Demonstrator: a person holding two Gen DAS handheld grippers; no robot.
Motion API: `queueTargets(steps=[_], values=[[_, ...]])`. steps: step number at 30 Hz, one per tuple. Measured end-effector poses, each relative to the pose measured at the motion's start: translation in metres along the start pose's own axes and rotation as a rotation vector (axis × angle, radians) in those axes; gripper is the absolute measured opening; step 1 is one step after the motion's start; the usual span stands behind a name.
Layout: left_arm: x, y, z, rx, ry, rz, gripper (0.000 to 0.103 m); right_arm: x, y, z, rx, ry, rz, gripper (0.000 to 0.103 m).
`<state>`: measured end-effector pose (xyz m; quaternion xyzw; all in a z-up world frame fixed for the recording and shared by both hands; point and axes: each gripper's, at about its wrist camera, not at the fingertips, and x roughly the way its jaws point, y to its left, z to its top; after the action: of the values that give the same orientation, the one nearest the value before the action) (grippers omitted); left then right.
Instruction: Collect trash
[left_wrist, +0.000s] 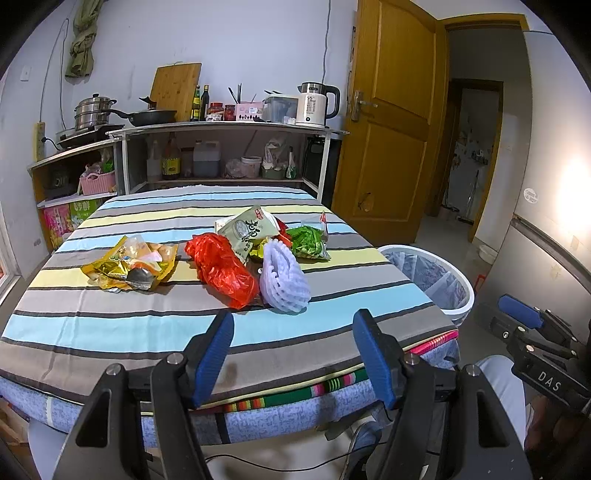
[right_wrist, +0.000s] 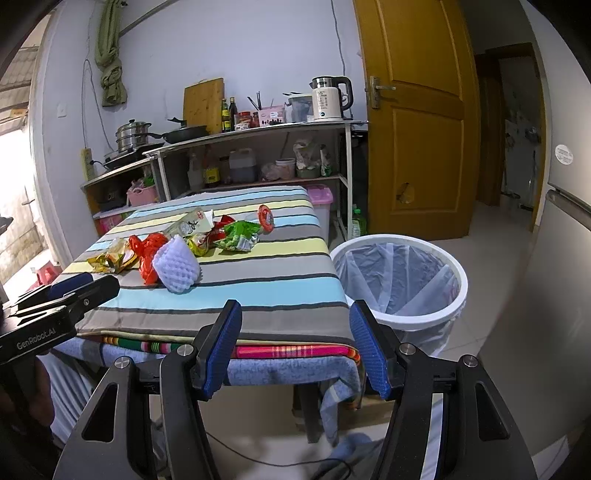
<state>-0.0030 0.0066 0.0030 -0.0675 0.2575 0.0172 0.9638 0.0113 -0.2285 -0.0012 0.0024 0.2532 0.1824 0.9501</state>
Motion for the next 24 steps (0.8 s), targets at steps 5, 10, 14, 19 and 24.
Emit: queueTargets(steps=[5, 10, 14, 19, 24], values=[[-0.0005, -0.0007, 0.0009, 0.003, -0.006, 0.001, 0.070, 0.0000, -0.0004, 0.0000, 0.002, -0.001, 0.001, 0.061], [-0.0006, -0.0007, 0.0003, 0.003, -0.008, 0.001, 0.071, 0.0002, 0.0000, 0.0000, 0.001, 0.000, 0.000, 0.061], [-0.0003, -0.0012, 0.0005, 0.005, -0.007, 0.001, 0.071, 0.0006, 0.0005, -0.0009, 0.000, 0.001, 0.002, 0.061], [0.0011, -0.0018, 0.0010, 0.004, -0.008, 0.001, 0.072, 0.0013, 0.0008, -0.0016, 0.000, 0.004, 0.003, 0.061], [-0.0004, -0.0005, 0.0006, 0.004, -0.009, 0.001, 0.072, 0.0019, 0.0009, -0.0013, -0.001, 0.005, 0.002, 0.061]])
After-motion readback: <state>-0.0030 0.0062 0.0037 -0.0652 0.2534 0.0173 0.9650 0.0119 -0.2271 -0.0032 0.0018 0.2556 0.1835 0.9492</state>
